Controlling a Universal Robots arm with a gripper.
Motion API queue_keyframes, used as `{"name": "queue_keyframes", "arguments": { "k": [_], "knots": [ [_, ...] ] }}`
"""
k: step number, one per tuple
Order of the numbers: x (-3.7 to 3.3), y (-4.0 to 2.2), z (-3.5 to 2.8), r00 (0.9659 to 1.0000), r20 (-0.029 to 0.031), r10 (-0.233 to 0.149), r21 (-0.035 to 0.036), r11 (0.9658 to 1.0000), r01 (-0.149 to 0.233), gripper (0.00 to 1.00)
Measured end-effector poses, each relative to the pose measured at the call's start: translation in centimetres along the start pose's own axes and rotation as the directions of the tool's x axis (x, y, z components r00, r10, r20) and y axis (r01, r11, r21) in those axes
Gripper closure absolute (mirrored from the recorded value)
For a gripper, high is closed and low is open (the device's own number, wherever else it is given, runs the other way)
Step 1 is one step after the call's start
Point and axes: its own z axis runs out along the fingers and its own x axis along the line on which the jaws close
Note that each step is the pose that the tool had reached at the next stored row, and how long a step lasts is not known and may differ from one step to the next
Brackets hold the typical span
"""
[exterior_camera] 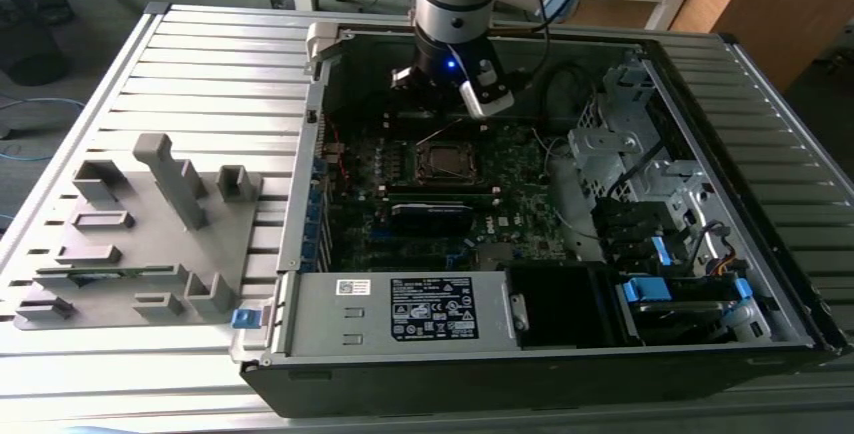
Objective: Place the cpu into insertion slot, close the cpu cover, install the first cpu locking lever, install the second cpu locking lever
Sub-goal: 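Install the first cpu locking lever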
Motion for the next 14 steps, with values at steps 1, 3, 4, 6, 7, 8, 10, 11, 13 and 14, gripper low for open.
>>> {"name": "queue_keyframes", "arguments": {
  "k": [1, 3, 4, 6, 7, 8, 10, 11, 13, 14],
  "knots": [
    [-0.03, 0.00, 0.01, 1.0000, 0.0000, 0.000, 0.0001, 1.0000, 0.000, 0.89],
    [-0.12, -0.01, 0.04, 1.0000, -0.0001, 0.000, 0.0002, 1.0000, 0.000, 0.89],
    [-0.17, -0.01, 0.06, 1.0000, -0.0001, 0.000, 0.0001, 1.0000, 0.000, 0.89],
    [-0.23, 0.00, 0.10, 1.0000, 0.0000, 0.000, 0.0001, 1.0000, 0.000, 0.89],
    [-0.24, 0.02, 0.13, 1.0000, 0.0002, 0.000, -0.0001, 1.0000, 0.000, 0.89],
    [-0.23, 0.04, 0.15, 1.0000, 0.0001, 0.000, -0.0002, 1.0000, 0.000, 0.89],
    [-0.24, 0.10, 0.21, 1.0000, 0.0000, 0.000, -0.0007, 1.0000, 0.000, 0.89],
    [-0.24, 0.13, 0.23, 1.0000, -0.0001, 0.000, -0.0011, 1.0000, 0.000, 0.89],
    [-0.24, 0.18, 0.29, 1.0000, 0.0000, 0.000, -0.0020, 1.0000, 0.000, 0.89],
    [-0.24, 0.19, 0.32, 1.0000, 0.0000, 0.000, -0.0023, 1.0000, 0.000, 0.89]
  ]
}}
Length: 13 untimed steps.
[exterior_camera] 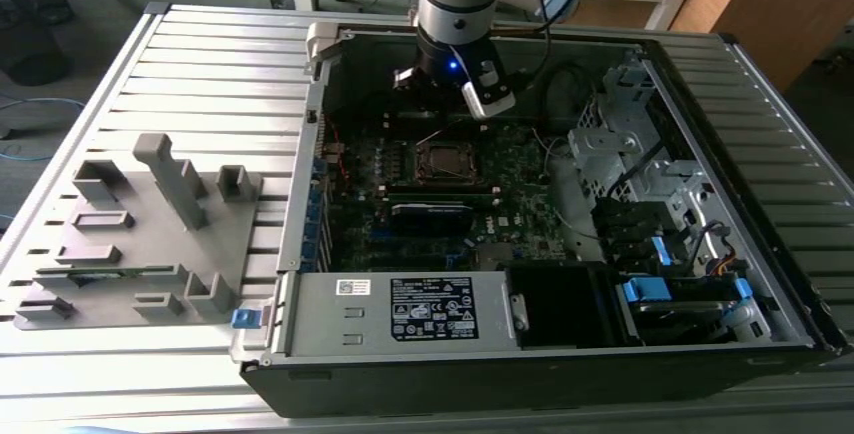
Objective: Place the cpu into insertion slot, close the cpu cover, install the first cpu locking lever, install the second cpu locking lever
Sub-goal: 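Install the first cpu locking lever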
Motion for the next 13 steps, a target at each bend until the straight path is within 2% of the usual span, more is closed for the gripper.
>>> {"name": "queue_keyframes", "arguments": {
  "k": [13],
  "knots": [
    [-0.42, 0.01, 0.26, 1.0000, -0.0001, 0.000, 0.0001, 1.0000, 0.000, 0.89]
  ]
}}
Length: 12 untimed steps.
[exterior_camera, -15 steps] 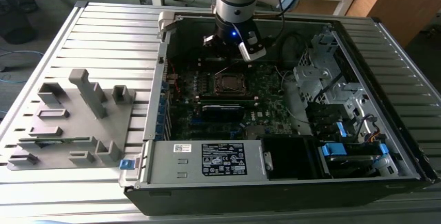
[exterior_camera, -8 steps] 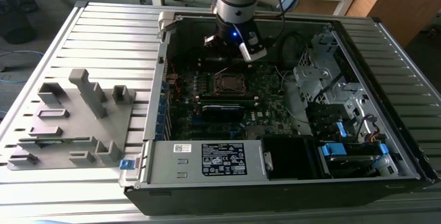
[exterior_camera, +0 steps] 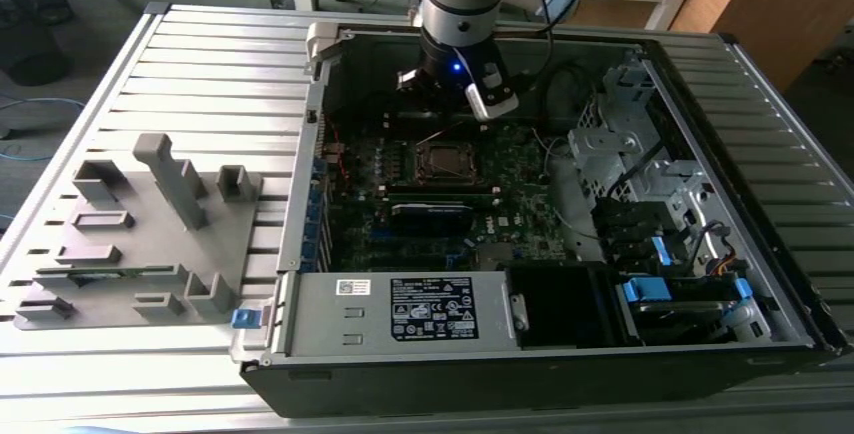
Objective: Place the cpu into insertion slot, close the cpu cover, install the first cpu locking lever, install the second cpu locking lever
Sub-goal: 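Install the first cpu locking lever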
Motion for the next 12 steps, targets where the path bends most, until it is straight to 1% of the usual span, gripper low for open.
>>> {"name": "queue_keyframes", "arguments": {
  "k": [4, 9, 12],
  "knots": [
    [-0.16, 0.00, 0.04, 1.0000, 0.0000, 0.000, 0.0004, 1.0000, 0.000, 0.89],
    [-0.20, -0.02, 0.12, 1.0000, 0.0000, 0.000, 0.0040, 1.0000, 0.000, 0.89],
    [-0.28, -0.03, 0.16, 1.0000, 0.0000, 0.000, 0.0048, 1.0000, 0.000, 0.89]
  ]
}}
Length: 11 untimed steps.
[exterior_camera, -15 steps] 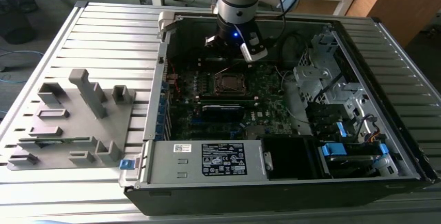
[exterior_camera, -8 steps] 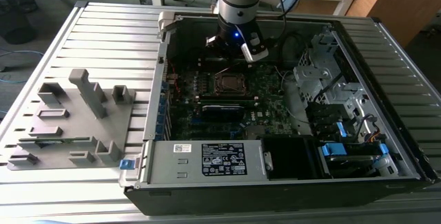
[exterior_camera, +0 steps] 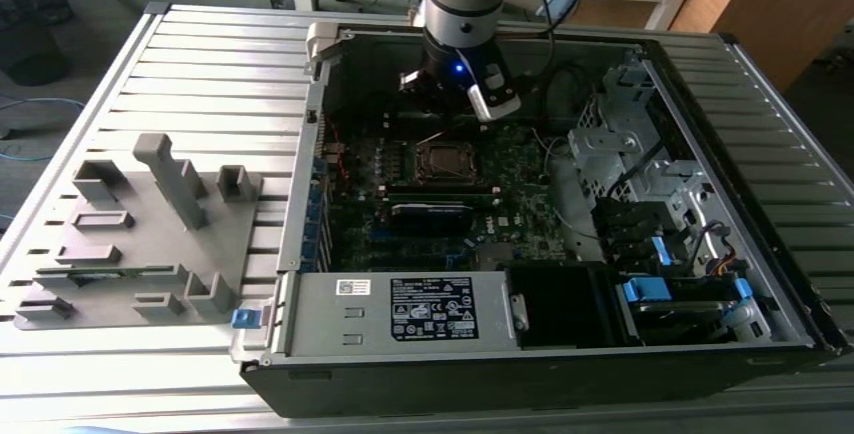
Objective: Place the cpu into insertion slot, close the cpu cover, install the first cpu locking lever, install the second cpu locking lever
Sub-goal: 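Install the first cpu locking lever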
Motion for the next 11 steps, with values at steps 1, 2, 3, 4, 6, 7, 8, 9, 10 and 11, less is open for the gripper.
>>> {"name": "queue_keyframes", "arguments": {
  "k": [1, 2, 3, 4, 6, 7, 8, 9, 10, 11],
  "knots": [
    [-0.04, 0.00, 0.01, 1.0000, 0.0000, 0.000, -0.0001, 1.0000, 0.000, 0.89],
    [-0.08, 0.00, 0.02, 1.0000, 0.0000, 0.000, 0.0000, 1.0000, 0.000, 0.89],
    [-0.13, 0.00, 0.03, 1.0000, 0.0001, 0.000, -0.0001, 1.0000, 0.000, 0.89],
    [-0.18, 0.00, 0.04, 1.0000, 0.0001, 0.000, -0.0002, 1.0000, 0.000, 0.89],
    [-0.27, 0.00, 0.05, 1.0000, 0.0001, 0.000, -0.0001, 1.0000, 0.000, 0.89],
    [-0.32, 0.00, 0.06, 1.0000, 0.0000, 0.000, -0.0001, 1.0000, 0.000, 0.89],
    [-0.36, 0.00, 0.06, 1.0000, 0.0001, 0.000, -0.0001, 1.0000, 0.000, 0.89],
    [-0.39, 0.00, 0.07, 1.0000, 0.0001, 0.000, -0.0002, 1.0000, 0.000, 0.89],
    [-0.42, 0.00, 0.07, 1.0000, 0.0001, 0.000, -0.0001, 1.0000, 0.000, 0.89],
    [-0.44, 0.00, 0.08, 1.0000, 0.0001, 0.000, -0.0001, 1.0000, 0.000, 0.89]
  ]
}}
